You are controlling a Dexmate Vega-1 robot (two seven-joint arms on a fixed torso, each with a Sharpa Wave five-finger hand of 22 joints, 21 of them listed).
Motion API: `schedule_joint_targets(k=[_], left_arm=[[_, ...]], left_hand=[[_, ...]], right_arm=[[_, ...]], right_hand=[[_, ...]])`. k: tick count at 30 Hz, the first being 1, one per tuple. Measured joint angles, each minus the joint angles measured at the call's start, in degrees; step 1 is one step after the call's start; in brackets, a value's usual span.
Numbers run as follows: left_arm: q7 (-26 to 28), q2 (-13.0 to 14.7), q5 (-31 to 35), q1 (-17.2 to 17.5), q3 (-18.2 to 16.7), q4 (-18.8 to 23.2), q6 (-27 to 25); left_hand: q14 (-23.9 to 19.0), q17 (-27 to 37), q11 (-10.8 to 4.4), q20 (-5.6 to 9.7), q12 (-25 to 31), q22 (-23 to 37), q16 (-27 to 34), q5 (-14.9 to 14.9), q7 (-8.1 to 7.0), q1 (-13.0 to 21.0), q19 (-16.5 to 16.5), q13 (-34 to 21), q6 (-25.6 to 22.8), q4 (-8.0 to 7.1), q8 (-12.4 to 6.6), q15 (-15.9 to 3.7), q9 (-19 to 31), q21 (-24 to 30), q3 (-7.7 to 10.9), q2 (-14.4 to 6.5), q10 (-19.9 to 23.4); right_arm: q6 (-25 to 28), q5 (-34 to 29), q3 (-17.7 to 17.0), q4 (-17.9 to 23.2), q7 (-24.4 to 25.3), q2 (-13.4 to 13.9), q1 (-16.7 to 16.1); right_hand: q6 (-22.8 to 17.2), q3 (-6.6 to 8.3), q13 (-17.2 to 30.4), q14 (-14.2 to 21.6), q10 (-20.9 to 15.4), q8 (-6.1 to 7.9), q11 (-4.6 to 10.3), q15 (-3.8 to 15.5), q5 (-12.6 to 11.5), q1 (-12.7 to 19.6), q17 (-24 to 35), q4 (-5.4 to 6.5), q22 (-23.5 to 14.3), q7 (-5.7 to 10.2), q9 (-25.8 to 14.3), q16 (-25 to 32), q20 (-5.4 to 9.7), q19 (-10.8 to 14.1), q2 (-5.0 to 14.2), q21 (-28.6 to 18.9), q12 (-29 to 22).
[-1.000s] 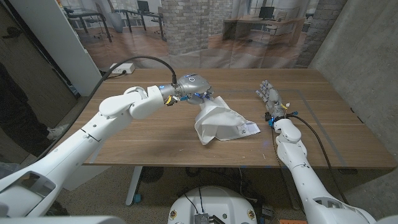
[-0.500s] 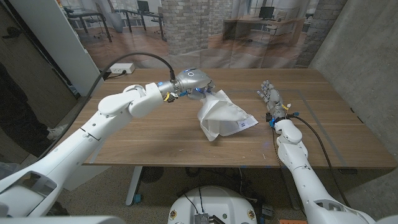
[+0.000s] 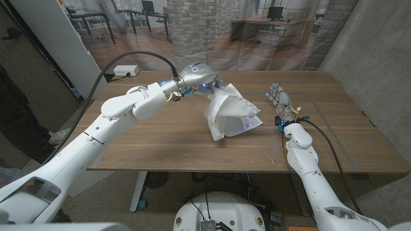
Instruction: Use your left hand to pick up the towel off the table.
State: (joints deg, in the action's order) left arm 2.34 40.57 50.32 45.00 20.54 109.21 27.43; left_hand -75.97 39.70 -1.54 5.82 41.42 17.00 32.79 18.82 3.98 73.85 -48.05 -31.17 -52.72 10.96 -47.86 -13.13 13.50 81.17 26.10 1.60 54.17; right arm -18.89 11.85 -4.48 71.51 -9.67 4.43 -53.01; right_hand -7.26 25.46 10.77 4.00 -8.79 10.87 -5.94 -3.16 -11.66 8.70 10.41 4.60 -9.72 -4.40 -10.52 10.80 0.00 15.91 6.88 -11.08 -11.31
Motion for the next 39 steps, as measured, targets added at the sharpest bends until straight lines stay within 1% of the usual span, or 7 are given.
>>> schedule_joint_targets(k=[3, 4, 12, 28, 32, 33, 39], left_arm=[[0.6, -0.4, 0.0, 0.0, -0.3, -0.3, 0.1], [2.5, -0.6, 0.0, 0.0, -0.4, -0.5, 0.3], [7.2, -1.9, -0.4, 0.0, -0.8, -1.6, 0.9], [17.5, -4.8, 0.1, 0.1, -1.3, -4.6, 1.7], [20.0, -5.3, 0.2, 0.4, -1.4, -5.1, 1.9], [20.8, -5.3, 0.3, 0.4, -1.4, -5.1, 2.0], [24.4, -6.2, 0.5, 0.7, -1.5, -5.8, 2.0]], left_hand=[[-0.2, 0.0, -0.09, 0.00, 0.0, -0.3, -0.1, 0.1, 0.00, -0.1, 0.0, -0.1, 0.0, 0.07, 0.00, -0.20, 0.0, 0.2, 0.25, 0.1, 0.1], [-0.2, 0.1, -0.10, 0.10, -0.1, -0.4, -0.3, 0.1, 0.00, -0.3, 0.1, -0.1, 0.0, -0.01, 0.00, -0.20, 0.0, 0.4, 0.48, 0.3, 0.1], [-0.3, 0.3, -0.09, -0.09, -0.7, -1.2, -0.5, 0.5, -0.31, -0.2, 0.5, -0.6, -0.3, -0.14, 0.00, -0.11, 0.0, 1.1, 0.61, 0.5, 0.5], [-1.0, 0.5, -0.20, 0.06, -1.7, -2.9, -1.1, 1.8, -0.09, -0.5, 0.7, -1.6, -0.5, 0.01, 0.01, -0.07, 0.0, 2.8, 1.26, 1.3, 1.4], [-1.0, 0.5, -0.20, -0.19, -2.0, -3.4, -1.3, 1.8, -0.10, -0.5, 1.0, -2.0, -0.5, 0.01, 0.01, -0.07, 0.0, 3.2, 1.27, 1.3, 1.4], [-1.0, 0.6, -0.20, -0.19, -2.1, -3.4, -1.4, 1.8, -0.10, -0.5, 1.0, -2.1, -0.5, -0.19, 0.01, -0.07, 0.0, 3.5, 1.87, 1.4, 1.4], [-1.4, 0.8, -0.20, -0.19, -2.5, -4.0, -1.4, 2.3, -0.10, -0.6, 1.0, -2.5, -0.5, -0.16, 0.01, -0.26, 0.0, 4.1, 1.90, 1.7, 1.6]], right_arm=[[0.0, 0.0, 0.0, 0.0, 0.0, 0.0, 0.0], [0.0, 0.0, 0.0, 0.2, 0.1, 0.0, -0.1], [0.0, 0.0, 0.0, 0.4, 0.2, 0.0, -0.2], [-0.1, -0.2, -0.1, 1.0, 0.5, 0.0, -0.6], [-0.1, -0.2, -0.2, 1.2, 0.6, 0.0, -0.8], [-0.1, -0.2, -0.2, 1.3, 0.6, 0.0, -0.8], [-0.1, -0.2, -0.2, 1.7, 0.6, 0.0, -1.1]], right_hand=[[0.0, 0.00, 0.0, 0.0, 0.0, 0.00, 0.00, 0.00, 0.0, 0.0, 0.0, 0.00, 0.0, 0.00, 0.0, 0.0, 0.00, 0.0, 0.00, 0.0, 0.0], [0.0, 0.00, 0.0, 0.0, 0.0, 0.00, 0.00, 0.00, 0.0, 0.0, 0.0, 0.00, 0.0, 0.00, 0.0, 0.0, 0.00, 0.0, 0.00, 0.0, 0.0], [0.0, 0.00, 0.0, 0.0, 0.0, 0.00, 0.00, 0.00, 0.0, 0.0, 0.0, 0.00, 0.0, 0.00, 0.0, 0.0, 0.00, 0.0, 0.00, 0.0, 0.0], [0.0, 0.00, 0.0, 0.0, 0.0, 0.00, 0.00, 0.00, 0.0, 0.0, 0.0, 0.00, 0.0, 0.00, 0.0, 0.0, 0.00, 0.0, 0.00, 0.0, 0.0], [0.0, 0.00, 0.0, 0.0, 0.0, 0.00, 0.00, 0.00, 0.0, 0.0, 0.0, 0.00, 0.0, 0.00, 0.0, 0.0, 0.00, 0.0, 0.00, 0.0, 0.0], [0.0, 0.00, 0.0, 0.0, 0.0, 0.00, 0.00, 0.00, 0.0, 0.0, 0.0, 0.00, 0.0, 0.00, 0.0, 0.0, 0.00, 0.0, 0.00, 0.0, 0.0], [0.0, 0.00, 0.0, 0.0, -0.2, 0.00, 0.21, 0.00, 0.0, 0.0, 0.0, 0.00, 0.0, 0.00, 0.0, 0.0, 0.00, 0.0, 0.00, 0.0, 0.0]])
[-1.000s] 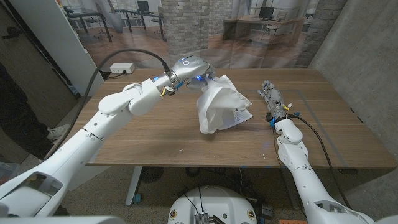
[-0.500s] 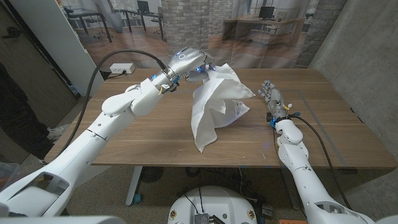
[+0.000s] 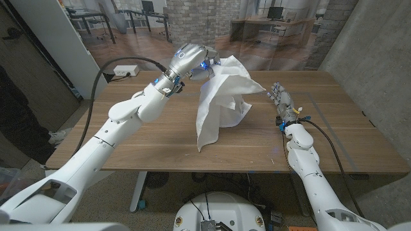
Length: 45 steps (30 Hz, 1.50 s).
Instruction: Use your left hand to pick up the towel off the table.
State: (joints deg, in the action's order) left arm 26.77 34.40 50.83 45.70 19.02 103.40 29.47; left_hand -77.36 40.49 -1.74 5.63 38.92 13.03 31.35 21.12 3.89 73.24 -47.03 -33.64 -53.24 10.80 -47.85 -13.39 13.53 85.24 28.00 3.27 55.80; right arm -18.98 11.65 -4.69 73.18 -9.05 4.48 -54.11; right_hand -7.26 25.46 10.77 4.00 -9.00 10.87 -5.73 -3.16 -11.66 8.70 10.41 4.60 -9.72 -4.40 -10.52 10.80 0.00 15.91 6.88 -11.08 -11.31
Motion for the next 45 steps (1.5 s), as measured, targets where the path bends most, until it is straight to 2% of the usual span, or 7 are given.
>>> schedule_joint_targets(k=[13, 25, 37, 39, 40, 44, 45], left_arm=[[4.5, -1.6, -0.3, 0.3, 0.1, -1.3, -0.2], [7.4, -2.7, -1.8, -1.2, 0.7, -3.9, 0.9], [11.4, -3.9, -3.3, -5.0, 2.2, -11.2, 4.7], [11.9, -3.9, -3.5, -5.0, 2.2, -11.2, 5.4], [12.1, -4.1, -3.7, -6.2, 2.6, -13.3, 5.8], [13.1, -4.1, -4.4, -6.4, 2.7, -13.7, 7.9], [13.4, -4.3, -4.8, -8.0, 3.3, -16.7, 8.7]], left_hand=[[-0.2, 0.1, -0.03, -0.32, -0.8, -1.1, -0.6, 0.7, 0.00, -0.3, 0.5, -1.0, 0.0, -0.15, 0.00, 0.18, 0.3, 1.0, 0.64, 0.4, 0.4], [-0.2, 0.1, -0.22, -0.32, -1.7, -1.8, -0.8, 0.7, -0.32, -0.9, 1.0, -1.7, -0.3, -0.29, 0.00, 0.18, 0.3, 1.9, 0.79, 0.5, 0.6], [-0.2, 0.3, -0.11, -0.31, -2.2, -2.1, -1.1, 1.2, -0.32, -1.1, 1.1, -2.4, -0.3, -0.29, 0.00, 0.18, 0.3, 2.5, 1.11, 0.6, 0.9], [-0.2, 0.3, -0.11, -0.31, -2.2, -2.1, -1.1, 1.2, -0.32, -1.1, 1.1, -2.6, -0.3, -0.29, 0.00, 0.18, 0.3, 2.5, 1.11, 0.6, 0.9], [-0.2, 0.3, -0.11, -0.31, -2.2, -2.1, -1.1, 1.2, -0.32, -1.1, 1.1, -2.6, -0.3, -0.29, 0.00, 0.18, 0.3, 2.5, 1.11, 0.6, 0.9], [-0.2, 0.3, -0.11, -0.31, -2.7, -2.4, -1.1, 1.2, -0.32, -1.1, 1.1, -2.8, -0.3, -0.30, 0.00, 0.18, 0.2, 2.5, 1.11, 0.6, 0.9], [-0.2, 0.3, -0.12, -0.31, -2.7, -2.4, -1.2, 1.2, -0.44, -1.1, 1.1, -2.8, -0.4, -0.30, 0.00, 0.18, 0.2, 2.5, 1.11, 0.6, 0.9]], right_arm=[[0.4, -0.1, -0.1, 1.2, 0.3, 0.0, -0.9], [0.7, -1.0, -0.1, 3.6, 1.7, -0.3, -2.6], [1.9, -3.4, 0.6, 5.9, 4.8, -1.0, -4.0], [1.9, -3.4, 0.8, 6.4, 4.8, -1.2, -4.3], [1.9, -3.4, 0.8, 6.5, 4.8, -1.2, -4.3], [2.3, -5.8, 1.5, 8.6, 7.6, -2.0, -5.7], [2.3, -5.8, 1.6, 8.9, 7.8, -2.2, -5.9]], right_hand=[[0.0, 0.00, 0.0, 0.0, 0.0, 0.00, 0.00, 0.00, 0.0, 0.0, 0.0, 0.00, 0.0, 0.00, 0.0, 0.0, 0.00, 0.0, 0.00, 0.0, 0.0], [0.0, 0.00, 0.0, 0.2, 0.0, 0.00, -0.01, 0.20, 0.0, 0.0, 0.0, 0.00, 0.0, 0.00, 0.0, 0.0, 0.00, 0.0, 0.00, 0.0, 0.0], [0.0, 0.00, 0.0, 0.2, 0.0, 0.00, -0.01, 0.20, 0.0, 0.0, 0.0, 0.00, 0.0, 0.00, 0.0, 0.0, 0.00, 0.0, 0.00, 0.0, 0.0], [0.0, 0.00, 0.0, 0.2, 0.0, 0.00, -0.01, 0.20, 0.0, 0.0, 0.0, 0.00, 0.0, 0.00, 0.0, 0.0, 0.00, 0.0, 0.00, 0.0, 0.0], [0.0, 0.00, 0.0, 0.2, -0.1, 0.00, -0.14, 0.20, 0.0, 0.0, 0.0, 0.00, 0.0, 0.00, 0.0, 0.0, 0.00, 0.0, 0.00, 0.0, 0.0], [0.0, 0.00, 0.0, 0.2, -0.3, 0.00, -0.32, 0.20, 0.0, 0.0, 0.0, 0.00, 0.0, 0.00, 0.0, 0.0, 0.00, 0.0, 0.00, 0.0, 0.0], [0.0, 0.00, 0.0, 0.2, -0.3, 0.00, -0.31, 0.20, 0.0, 0.0, 0.0, 0.00, 0.0, 0.00, 0.0, 0.0, 0.00, 0.0, 0.00, 0.0, 0.0]])
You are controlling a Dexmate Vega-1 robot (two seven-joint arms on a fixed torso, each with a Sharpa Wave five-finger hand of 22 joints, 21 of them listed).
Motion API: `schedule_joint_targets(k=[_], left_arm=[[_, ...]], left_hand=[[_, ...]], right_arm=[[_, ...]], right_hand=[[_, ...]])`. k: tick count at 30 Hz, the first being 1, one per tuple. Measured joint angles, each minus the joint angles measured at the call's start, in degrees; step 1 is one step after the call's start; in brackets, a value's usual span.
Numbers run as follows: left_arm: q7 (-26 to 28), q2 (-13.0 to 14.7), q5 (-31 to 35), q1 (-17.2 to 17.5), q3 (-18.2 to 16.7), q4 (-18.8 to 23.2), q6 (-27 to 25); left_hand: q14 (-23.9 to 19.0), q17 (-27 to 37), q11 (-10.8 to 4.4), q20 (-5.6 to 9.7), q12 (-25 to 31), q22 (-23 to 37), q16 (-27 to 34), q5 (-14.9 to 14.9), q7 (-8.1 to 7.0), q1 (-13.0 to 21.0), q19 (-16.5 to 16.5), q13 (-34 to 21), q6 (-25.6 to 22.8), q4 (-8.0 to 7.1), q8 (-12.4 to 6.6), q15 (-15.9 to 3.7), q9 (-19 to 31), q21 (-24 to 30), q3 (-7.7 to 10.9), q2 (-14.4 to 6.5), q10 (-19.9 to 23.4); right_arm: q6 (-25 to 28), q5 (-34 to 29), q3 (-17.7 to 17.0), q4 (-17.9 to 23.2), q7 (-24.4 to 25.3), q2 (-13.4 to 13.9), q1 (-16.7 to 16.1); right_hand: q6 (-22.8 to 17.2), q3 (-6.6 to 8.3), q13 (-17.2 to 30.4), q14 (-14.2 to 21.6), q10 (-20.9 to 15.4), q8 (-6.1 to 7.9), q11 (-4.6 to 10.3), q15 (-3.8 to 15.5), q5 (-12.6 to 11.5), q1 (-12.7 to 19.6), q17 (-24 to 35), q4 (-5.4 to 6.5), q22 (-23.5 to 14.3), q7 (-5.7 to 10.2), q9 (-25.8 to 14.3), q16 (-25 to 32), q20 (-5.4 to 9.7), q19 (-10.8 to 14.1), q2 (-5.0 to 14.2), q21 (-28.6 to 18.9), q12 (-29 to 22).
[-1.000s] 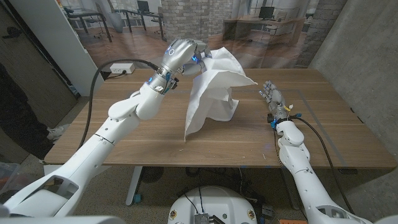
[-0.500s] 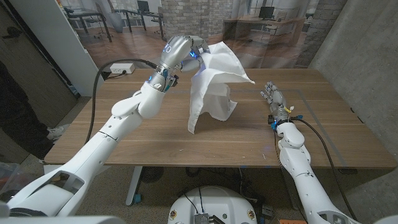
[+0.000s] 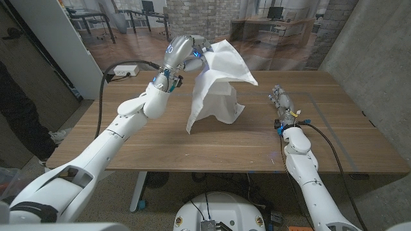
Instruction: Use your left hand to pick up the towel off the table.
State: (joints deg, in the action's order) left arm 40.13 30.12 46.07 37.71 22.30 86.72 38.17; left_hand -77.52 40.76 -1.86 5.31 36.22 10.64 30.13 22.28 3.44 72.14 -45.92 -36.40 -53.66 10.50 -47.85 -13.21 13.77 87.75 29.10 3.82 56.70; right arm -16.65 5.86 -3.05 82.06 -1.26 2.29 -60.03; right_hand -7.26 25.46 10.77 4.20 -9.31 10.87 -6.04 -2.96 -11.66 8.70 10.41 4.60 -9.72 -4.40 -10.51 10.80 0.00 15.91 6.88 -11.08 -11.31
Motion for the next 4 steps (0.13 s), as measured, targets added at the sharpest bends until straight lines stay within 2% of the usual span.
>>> schedule_joint_targets(k=[2, 3, 4], left_arm=[[0.2, 0.0, -0.4, 0.0, 0.0, 0.0, 0.9], [0.3, 0.0, -0.9, -1.1, 0.3, -2.3, 1.8], [0.4, 0.0, -1.0, -1.1, 0.3, -2.3, 2.0]], left_hand=[[0.0, 0.0, -0.07, 0.00, -0.3, 0.0, -0.3, 0.4, -0.09, 0.0, 0.0, 0.0, -0.1, 0.00, 0.00, 0.00, 0.0, 0.4, 0.00, 0.0, 0.1], [0.0, 0.0, -0.07, 0.00, -0.3, 0.0, -0.3, 0.4, -0.09, 0.0, 0.0, 0.0, -0.1, 0.00, 0.00, 0.00, 0.0, 0.4, 0.00, 0.0, 0.1], [0.0, 0.0, -0.07, 0.00, -0.3, 0.0, -0.3, 0.4, -0.49, -0.1, 0.0, 0.0, 0.0, 0.00, 0.00, 0.00, 0.0, 0.4, 0.00, -0.1, 0.1]], right_arm=[[0.0, 0.0, 0.3, 0.9, 0.0, -0.4, -0.6], [0.0, -1.3, 0.7, 1.8, 1.6, -0.9, -1.4], [0.0, -1.3, 0.8, 2.0, 1.6, -1.0, -1.6]], right_hand=[[0.0, 0.00, 0.0, 0.0, 0.0, 0.00, 0.00, 0.00, 0.0, 0.0, 0.0, 0.00, 0.0, 0.00, 0.0, 0.0, -0.22, 0.2, 0.00, 0.0, 0.0], [0.0, 0.00, 0.0, 0.0, 0.0, 0.00, 0.00, 0.00, 0.0, 0.0, 0.0, 0.00, 0.0, 0.00, 0.0, 0.0, -0.23, 0.2, -0.01, 0.0, 0.0], [0.0, 0.00, 0.0, 0.0, 0.0, 0.00, 0.00, 0.00, 0.0, 0.0, 0.0, 0.00, 0.0, 0.00, 0.0, 0.0, -0.32, 0.3, -0.02, 0.0, 0.0]])
